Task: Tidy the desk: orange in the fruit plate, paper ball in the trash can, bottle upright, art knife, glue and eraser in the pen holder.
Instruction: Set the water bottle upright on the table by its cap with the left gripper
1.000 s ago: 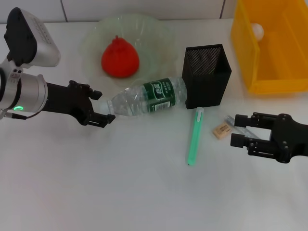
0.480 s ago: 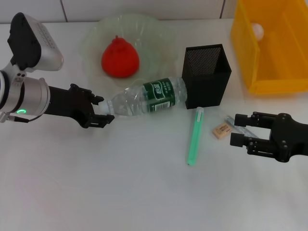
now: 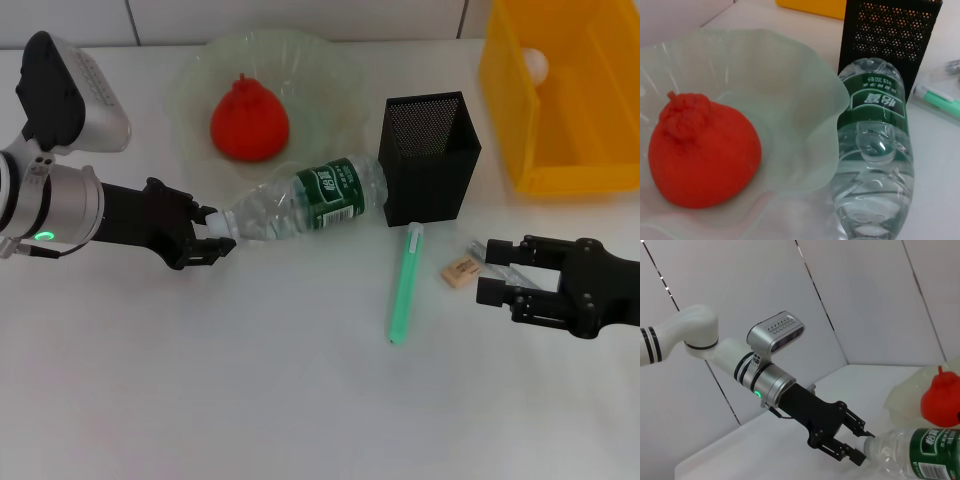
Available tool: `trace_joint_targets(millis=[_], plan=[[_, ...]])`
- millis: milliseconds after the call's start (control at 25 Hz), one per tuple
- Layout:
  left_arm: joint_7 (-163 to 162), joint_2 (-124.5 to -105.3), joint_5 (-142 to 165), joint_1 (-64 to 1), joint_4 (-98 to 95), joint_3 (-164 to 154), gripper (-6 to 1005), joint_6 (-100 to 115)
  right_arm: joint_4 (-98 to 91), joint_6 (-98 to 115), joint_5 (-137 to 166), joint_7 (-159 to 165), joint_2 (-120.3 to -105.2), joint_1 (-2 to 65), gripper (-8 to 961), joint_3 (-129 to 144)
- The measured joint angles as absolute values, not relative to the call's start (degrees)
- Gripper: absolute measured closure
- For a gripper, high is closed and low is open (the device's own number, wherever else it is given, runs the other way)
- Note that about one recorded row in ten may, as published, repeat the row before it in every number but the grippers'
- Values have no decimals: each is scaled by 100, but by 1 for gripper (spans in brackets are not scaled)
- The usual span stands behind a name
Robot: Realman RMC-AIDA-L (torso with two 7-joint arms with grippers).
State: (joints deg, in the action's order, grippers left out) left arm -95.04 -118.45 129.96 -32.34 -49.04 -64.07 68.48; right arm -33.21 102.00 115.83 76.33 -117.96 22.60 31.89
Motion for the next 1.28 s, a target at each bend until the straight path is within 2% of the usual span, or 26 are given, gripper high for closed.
trace_joint_targets(millis=[320, 1280], plan=[[-9297, -11831, 12761, -3117, -4972, -6335, 553, 6953, -3221, 10194, 11584, 7595, -11770, 2267, 312, 3186], [-8493, -11793, 11792, -2946, -5141, -5101, 565, 8412, -3208, 10129, 11581, 7608, -11777, 2322, 313, 3190]])
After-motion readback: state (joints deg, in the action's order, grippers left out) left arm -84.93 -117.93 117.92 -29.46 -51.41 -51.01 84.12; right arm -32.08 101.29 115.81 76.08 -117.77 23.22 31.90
